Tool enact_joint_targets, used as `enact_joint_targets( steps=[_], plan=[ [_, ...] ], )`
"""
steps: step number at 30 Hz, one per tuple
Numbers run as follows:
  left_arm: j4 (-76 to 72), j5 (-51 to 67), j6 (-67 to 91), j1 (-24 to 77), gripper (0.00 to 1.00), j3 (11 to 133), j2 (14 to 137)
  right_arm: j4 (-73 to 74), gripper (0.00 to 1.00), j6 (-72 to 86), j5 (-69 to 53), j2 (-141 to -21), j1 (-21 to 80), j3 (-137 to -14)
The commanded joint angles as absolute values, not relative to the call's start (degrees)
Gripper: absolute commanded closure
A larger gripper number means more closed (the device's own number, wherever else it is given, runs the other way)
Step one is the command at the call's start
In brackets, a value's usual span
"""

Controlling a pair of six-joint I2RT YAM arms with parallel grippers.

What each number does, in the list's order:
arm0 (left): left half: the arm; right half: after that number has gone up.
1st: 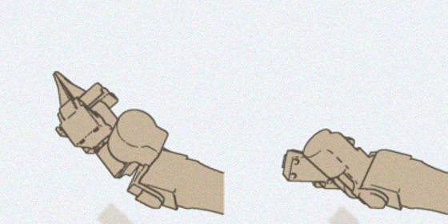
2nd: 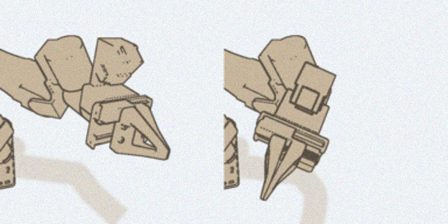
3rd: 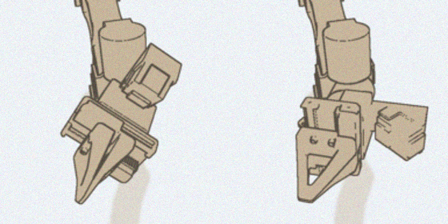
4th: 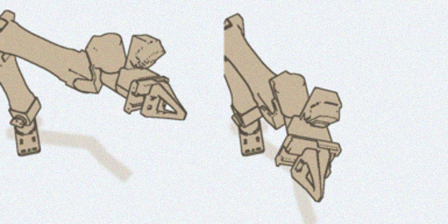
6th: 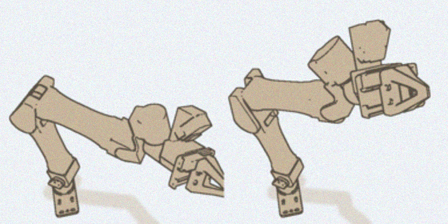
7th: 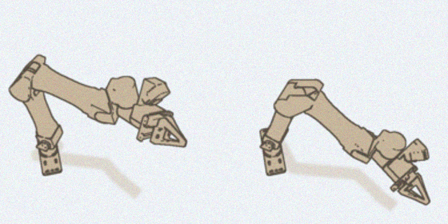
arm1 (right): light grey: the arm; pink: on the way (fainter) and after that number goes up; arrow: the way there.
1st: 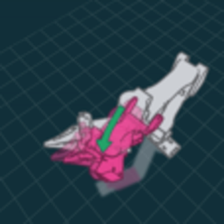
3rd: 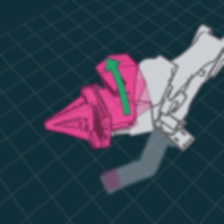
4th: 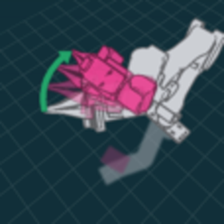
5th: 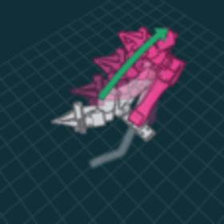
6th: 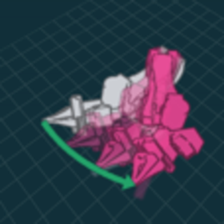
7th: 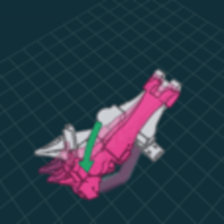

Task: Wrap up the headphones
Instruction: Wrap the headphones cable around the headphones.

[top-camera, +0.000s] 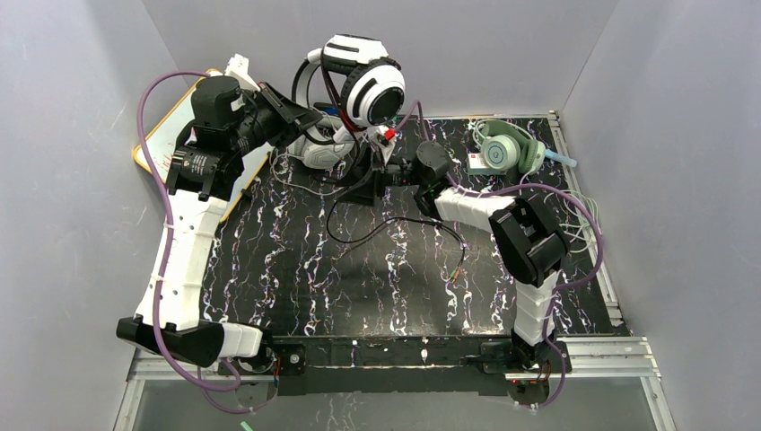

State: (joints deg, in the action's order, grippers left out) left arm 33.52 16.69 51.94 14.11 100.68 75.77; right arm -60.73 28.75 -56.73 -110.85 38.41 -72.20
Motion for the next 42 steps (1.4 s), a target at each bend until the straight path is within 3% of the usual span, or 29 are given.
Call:
enact_joint_targets(
  steps=[1, 4, 6, 10, 17, 28, 37, 42],
  plan=[
    [30.4, 18.5, 55.7, 14.3, 1.0, 104.0, 75.6, -66.3, 0.53, 31.2, -57.6, -112.5, 38.9, -72.3],
    [30.2, 18.6, 55.9, 14.3, 1.0, 104.2, 75.3, -70.5, 0.84, 35.9, -58.2, -113.5, 38.7, -72.1],
    [30.2, 18.7, 56.0, 14.3, 1.0, 103.9, 75.1, -75.2, 0.99, 40.9, -57.9, -113.7, 38.0, -70.6],
    [30.0, 18.4, 55.5, 14.3, 1.0, 102.7, 75.1, -87.1, 0.99, 51.8, -56.2, -113.3, 34.5, -63.3],
    [29.9, 15.0, 53.5, 14.3, 1.0, 104.3, 76.6, -88.6, 0.99, 53.7, -52.5, -108.8, 26.6, -45.3],
    [35.0, 7.6, 48.1, 14.2, 1.0, 106.4, 77.8, -90.4, 0.99, 56.7, -55.6, -102.3, 14.0, -30.8],
    [30.8, 14.4, 43.6, 14.3, 1.0, 102.5, 75.6, -76.7, 0.99, 55.7, -57.3, -95.7, 5.3, -29.9],
    [27.6, 23.8, 38.0, 14.3, 1.0, 98.2, 73.9, -56.3, 0.99, 53.1, -55.0, -92.1, -1.5, -36.0]
  ],
)
